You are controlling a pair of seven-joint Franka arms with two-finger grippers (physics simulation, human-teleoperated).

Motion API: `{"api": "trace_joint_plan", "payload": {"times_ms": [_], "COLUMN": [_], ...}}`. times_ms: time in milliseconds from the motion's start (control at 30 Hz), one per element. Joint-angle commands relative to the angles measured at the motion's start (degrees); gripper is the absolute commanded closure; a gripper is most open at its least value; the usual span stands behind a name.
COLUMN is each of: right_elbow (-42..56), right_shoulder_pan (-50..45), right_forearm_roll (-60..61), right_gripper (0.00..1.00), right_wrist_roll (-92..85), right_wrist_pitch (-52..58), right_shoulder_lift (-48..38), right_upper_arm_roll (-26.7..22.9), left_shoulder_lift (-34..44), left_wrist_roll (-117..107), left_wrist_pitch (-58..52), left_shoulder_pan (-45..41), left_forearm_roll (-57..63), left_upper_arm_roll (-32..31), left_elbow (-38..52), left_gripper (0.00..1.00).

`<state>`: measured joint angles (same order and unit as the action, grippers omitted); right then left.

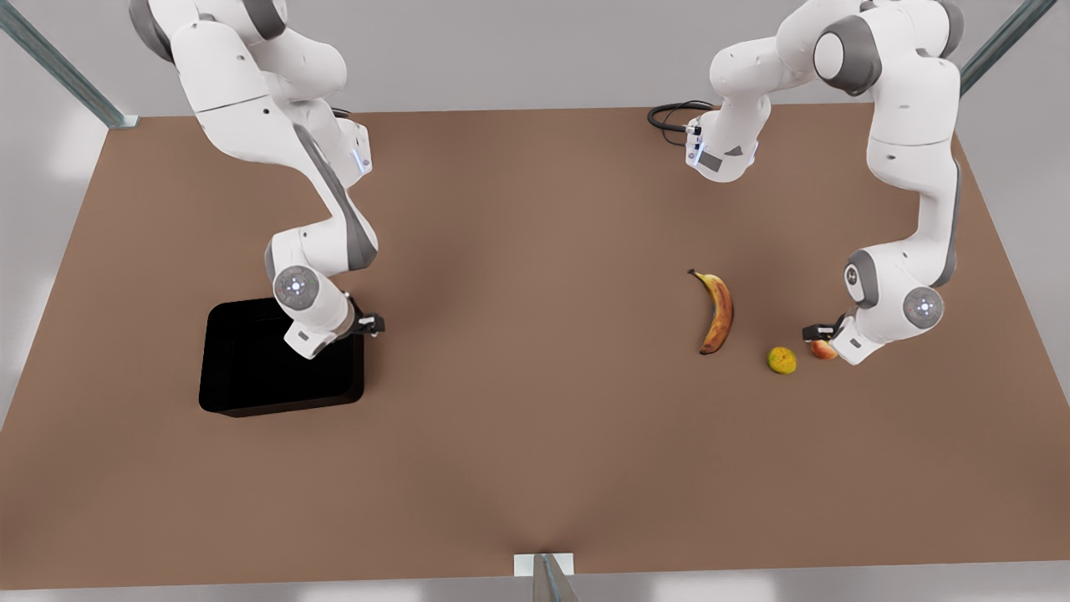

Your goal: Place the storage box in the middle with the right arm, and place the apple in the storage box with the left arm

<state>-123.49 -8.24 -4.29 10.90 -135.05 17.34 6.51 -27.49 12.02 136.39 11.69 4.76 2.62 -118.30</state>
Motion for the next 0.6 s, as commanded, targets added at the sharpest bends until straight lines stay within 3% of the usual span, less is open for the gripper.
{"api": "trace_joint_plan", "payload": {"times_ms": [0, 200, 233, 267, 300, 400, 467, 567], "right_elbow": [-0.08, 0.09, 0.09, 0.09, 0.09, 0.44, 0.44, 0.44], "right_shoulder_pan": [-0.10, -1.07, -1.16, -1.16, -1.16, -1.07, -1.07, -1.25], "right_forearm_roll": [-0.01, -0.01, -0.01, -0.01, -0.01, -0.01, -0.01, 0.07], "right_gripper": [0.00, 0.03, 0.26, 0.57, 0.79, 0.79, 0.79, 0.79], "right_wrist_roll": [0.00, 0.00, 0.00, 0.00, 0.00, -0.09, -2.11, -2.37], "right_wrist_pitch": [-1.00, -1.88, -1.79, -1.70, -1.70, -1.35, -1.53, -1.35], "right_shoulder_lift": [0.41, 3.23, 3.32, 3.32, 3.23, 3.05, 2.97, 2.88], "right_upper_arm_roll": [0.00, -0.62, -0.62, -0.71, -0.62, -0.71, -1.49, -1.67], "left_shoulder_lift": [-0.11, -2.39, -2.92, -3.27, -3.27, -3.89, -3.89, -3.18], "left_wrist_roll": [0.03, 0.02, 0.03, 0.03, 0.03, 0.03, 0.03, 0.03], "left_wrist_pitch": [0.10, 3.09, 3.27, 3.62, 3.71, 3.71, 3.71, 3.71], "left_shoulder_pan": [0.00, -0.09, -0.09, 0.00, 0.00, 0.00, 0.00, 0.09], "left_forearm_roll": [-0.01, -0.01, -0.01, -0.01, -0.01, -0.01, -0.01, 0.07], "left_upper_arm_roll": [0.02, 0.11, 0.11, 0.11, 0.11, 0.11, 0.11, 0.11], "left_elbow": [0.00, 0.62, 1.31, 1.58, 1.58, 1.58, 1.58, 1.14], "left_gripper": [0.00, 0.01, 0.01, 0.01, 0.02, 0.04, 0.14, 0.15]}}
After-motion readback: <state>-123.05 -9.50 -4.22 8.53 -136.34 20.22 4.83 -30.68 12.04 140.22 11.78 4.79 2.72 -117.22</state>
